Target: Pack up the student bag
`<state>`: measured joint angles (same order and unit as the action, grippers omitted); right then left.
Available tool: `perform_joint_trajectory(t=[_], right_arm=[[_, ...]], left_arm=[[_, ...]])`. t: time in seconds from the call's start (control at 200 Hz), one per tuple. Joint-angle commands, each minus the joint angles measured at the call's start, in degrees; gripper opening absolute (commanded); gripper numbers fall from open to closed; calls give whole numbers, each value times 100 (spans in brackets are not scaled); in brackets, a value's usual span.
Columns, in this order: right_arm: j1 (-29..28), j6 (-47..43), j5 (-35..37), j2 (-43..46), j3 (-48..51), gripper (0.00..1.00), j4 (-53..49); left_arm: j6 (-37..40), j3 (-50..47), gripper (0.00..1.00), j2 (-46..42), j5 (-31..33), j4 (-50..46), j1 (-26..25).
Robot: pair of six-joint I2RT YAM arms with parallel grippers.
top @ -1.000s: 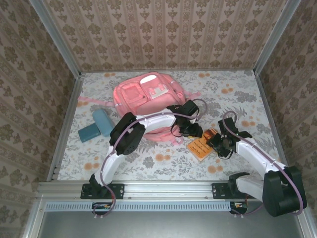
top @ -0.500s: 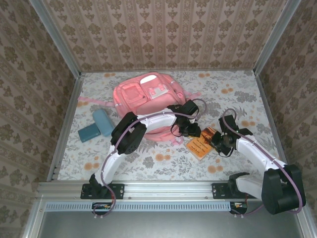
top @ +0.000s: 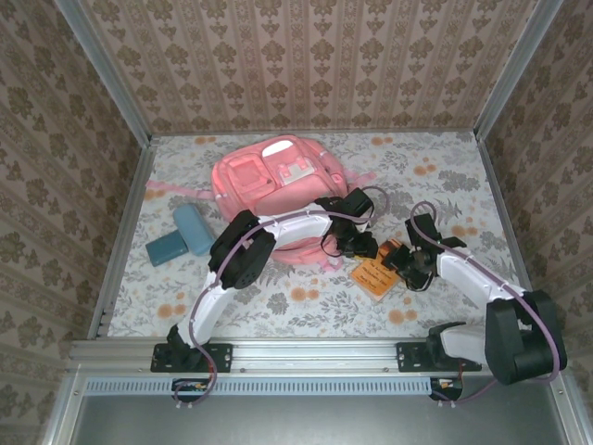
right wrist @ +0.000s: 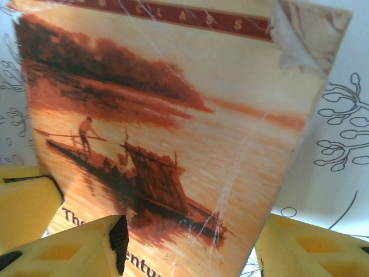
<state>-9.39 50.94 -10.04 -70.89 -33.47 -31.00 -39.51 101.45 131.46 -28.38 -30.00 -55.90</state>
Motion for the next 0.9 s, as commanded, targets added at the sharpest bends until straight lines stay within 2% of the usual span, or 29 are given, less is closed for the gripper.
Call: perform_joint_trajectory(t=[0.0, 0.095, 0.155, 0.385, 0.47, 0.625, 0.795, 0.895], right_arm=[[13, -31, -424, -208, 25, 60, 353], [16, -42, -468, -255, 10, 59, 389], [16, -74, -435, -221, -29, 54, 371], [16, -292, -209, 180, -292, 11, 51], [17, -426, -118, 374, -408, 0, -233], [58, -860, -2, 838, -561, 0, -331], [233, -1405, -570, 1380, -729, 0, -146], [322, -1634, -984, 1661, -870, 0, -16]], left_arm=[[-132, 108, 28, 187, -64, -138, -59], [-153, 86, 27, 187, -89, -108, -53], [-163, 78, 27, 196, -104, -90, -61], [-189, 112, 26, 136, -131, -51, -46], [-181, 118, 29, -67, -108, -33, -9], [-145, 12, 50, -677, -127, 82, 218], [-5, -419, 74, -1508, -191, 365, 582], [190, -770, 83, -1986, -202, 529, 843]])
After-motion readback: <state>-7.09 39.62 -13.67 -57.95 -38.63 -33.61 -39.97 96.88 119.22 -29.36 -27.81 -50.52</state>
